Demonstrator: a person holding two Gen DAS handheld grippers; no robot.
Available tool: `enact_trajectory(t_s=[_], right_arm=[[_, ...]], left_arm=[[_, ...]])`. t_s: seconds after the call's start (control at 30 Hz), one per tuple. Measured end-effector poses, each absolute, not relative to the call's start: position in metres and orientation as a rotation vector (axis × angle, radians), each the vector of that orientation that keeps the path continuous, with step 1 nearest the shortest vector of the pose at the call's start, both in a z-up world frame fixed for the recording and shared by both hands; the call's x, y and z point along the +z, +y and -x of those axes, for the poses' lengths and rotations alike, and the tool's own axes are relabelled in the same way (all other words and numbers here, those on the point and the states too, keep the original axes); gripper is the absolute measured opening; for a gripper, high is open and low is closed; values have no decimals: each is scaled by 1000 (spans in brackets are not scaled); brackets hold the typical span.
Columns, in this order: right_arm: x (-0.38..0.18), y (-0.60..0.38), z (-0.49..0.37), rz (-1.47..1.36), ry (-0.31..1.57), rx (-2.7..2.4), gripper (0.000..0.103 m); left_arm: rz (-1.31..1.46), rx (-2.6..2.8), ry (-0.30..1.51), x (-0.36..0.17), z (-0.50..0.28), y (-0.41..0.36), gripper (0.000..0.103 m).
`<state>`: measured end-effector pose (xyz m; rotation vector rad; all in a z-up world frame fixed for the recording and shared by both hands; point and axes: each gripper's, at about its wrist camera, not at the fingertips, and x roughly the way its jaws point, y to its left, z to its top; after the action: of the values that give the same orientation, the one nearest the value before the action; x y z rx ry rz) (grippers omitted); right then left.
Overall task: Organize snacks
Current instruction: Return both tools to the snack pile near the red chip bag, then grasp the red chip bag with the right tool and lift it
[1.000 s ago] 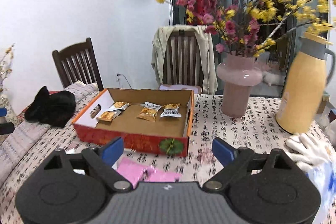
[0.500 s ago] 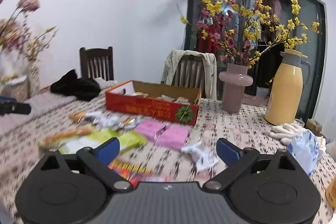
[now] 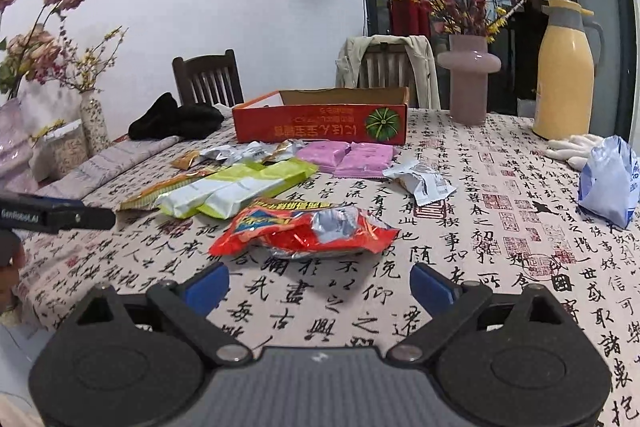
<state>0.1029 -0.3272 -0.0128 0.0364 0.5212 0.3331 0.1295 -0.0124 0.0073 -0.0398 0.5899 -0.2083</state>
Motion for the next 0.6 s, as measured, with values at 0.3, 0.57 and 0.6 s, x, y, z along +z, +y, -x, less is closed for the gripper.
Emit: enact_trajectory(t_s=[0.3, 0.57, 0.6], right_arm=[[-12, -330, -135, -38, 544, 342, 85], [-7, -336, -162, -34, 547, 324, 83], [-6, -337, -165, -30, 546, 320, 83]], left_arm=[[30, -298, 594, 7, -154, -30, 102], [31, -338, 619, 2, -186, -50, 99], [30, -349, 624, 2, -191, -53, 98]])
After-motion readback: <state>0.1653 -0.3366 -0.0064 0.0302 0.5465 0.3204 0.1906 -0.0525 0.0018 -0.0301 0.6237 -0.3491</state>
